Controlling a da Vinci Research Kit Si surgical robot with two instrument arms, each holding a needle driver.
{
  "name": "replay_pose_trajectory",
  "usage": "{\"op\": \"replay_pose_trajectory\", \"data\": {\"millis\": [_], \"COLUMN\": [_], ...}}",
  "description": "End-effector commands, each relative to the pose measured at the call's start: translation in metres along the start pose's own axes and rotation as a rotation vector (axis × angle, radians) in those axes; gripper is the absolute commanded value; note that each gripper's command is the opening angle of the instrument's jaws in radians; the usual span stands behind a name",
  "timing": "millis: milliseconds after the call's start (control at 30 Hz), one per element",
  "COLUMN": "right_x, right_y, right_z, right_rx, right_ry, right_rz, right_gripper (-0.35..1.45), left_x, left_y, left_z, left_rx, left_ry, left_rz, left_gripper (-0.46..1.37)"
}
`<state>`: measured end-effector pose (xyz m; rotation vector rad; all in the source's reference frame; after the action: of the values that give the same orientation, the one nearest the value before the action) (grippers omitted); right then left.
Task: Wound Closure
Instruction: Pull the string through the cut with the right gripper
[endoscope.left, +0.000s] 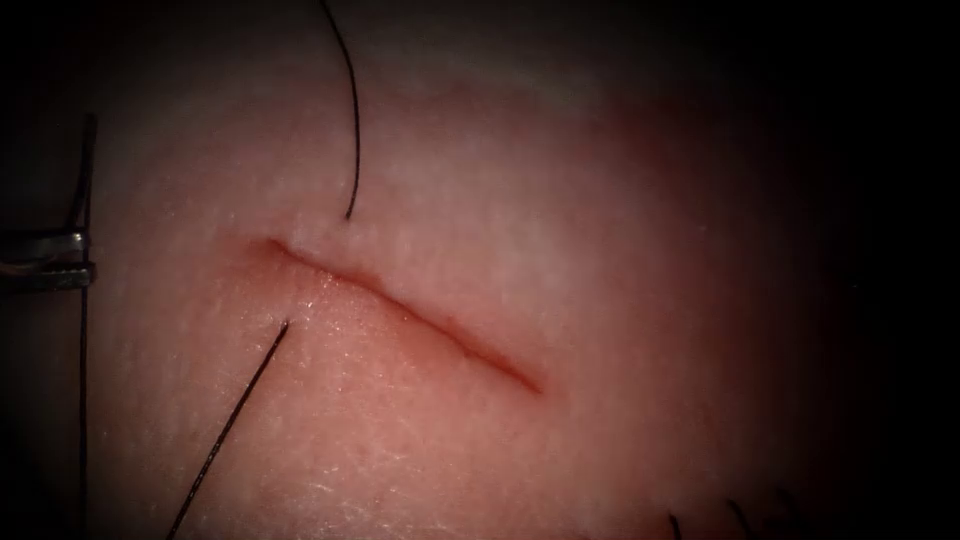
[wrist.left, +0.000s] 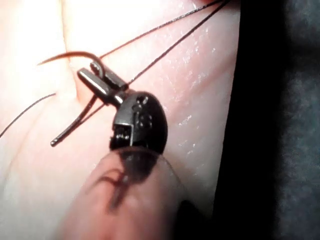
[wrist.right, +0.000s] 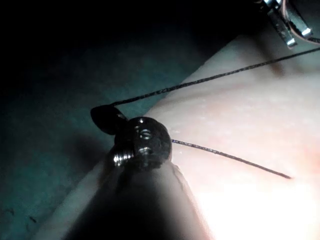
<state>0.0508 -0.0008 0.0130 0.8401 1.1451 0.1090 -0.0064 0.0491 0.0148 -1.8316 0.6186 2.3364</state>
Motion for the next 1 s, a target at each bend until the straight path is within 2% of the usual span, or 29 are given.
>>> {"op": "replay_pose_trajectory", "data": {"millis": [33, 67, 100, 133, 167, 200, 300, 567, 800, 933, 1000], "right_x": [0.0007, 0.0013, 0.0013, 0.0023, 0.0029, 0.0031, 0.0041, 0.0054, 0.0051, 0.005, 0.0052], "right_y": [0.0004, 0.0009, 0.0009, 0.0015, 0.0019, 0.002, 0.0026, 0.0044, 0.0052, 0.0043, 0.0039], "right_z": [-0.0007, -0.0015, -0.0015, -0.0028, -0.0038, -0.004, -0.0064, -0.0131, -0.0166, -0.0181, -0.0184], "right_rx": [-0.029, -0.059, -0.059, -0.116, -0.149, -0.155, -0.204, -0.324, -0.402, -0.403, -0.4], "right_ry": [0.032, 0.055, 0.055, 0.093, 0.12, 0.127, 0.173, 0.176, 0.182, 0.201, 0.21], "right_rz": [0.014, 0.025, 0.025, 0.027, 0.019, 0.017, -0.005, -0.144, -0.197, -0.202, -0.208], "right_gripper": [0.19, 0.37, 0.42, 0.61, 0.74, 0.74, 0.73, 0.61, 0.42, 0.19, 0.17], "left_x": [0.0, -0.0001, -0.0001, -0.0001, -0.0001, -0.0001, -0.0001, -0.0003, -0.0004, -0.0004, -0.0004], "left_y": [0.0, 0.0001, 0.0001, 0.0001, 0.0001, 0.0001, 0.0001, 0.0002, 0.0002, 0.0002, 0.0002], "left_z": [0.0, 0.0, 0.0, 0.0, 0.0, 0.0, 0.0, 0.0, 0.0, 0.0, 0.0], "left_rx": [-0.004, -0.006, -0.006, -0.006, -0.006, -0.006, -0.006, -0.005, -0.008, -0.01, -0.01], "left_ry": [-0.001, -0.002, -0.002, -0.002, -0.002, -0.002, -0.002, -0.001, -0.002, -0.004, -0.004], "left_rz": [0.001, 0.001, 0.001, 0.002, 0.002, 0.002, -0.004, -0.002, -0.007, -0.007, -0.006], "left_gripper": [-0.35, -0.35, -0.35, -0.35, -0.35, -0.35, -0.35, -0.35, -0.35, -0.35, -0.35]}}
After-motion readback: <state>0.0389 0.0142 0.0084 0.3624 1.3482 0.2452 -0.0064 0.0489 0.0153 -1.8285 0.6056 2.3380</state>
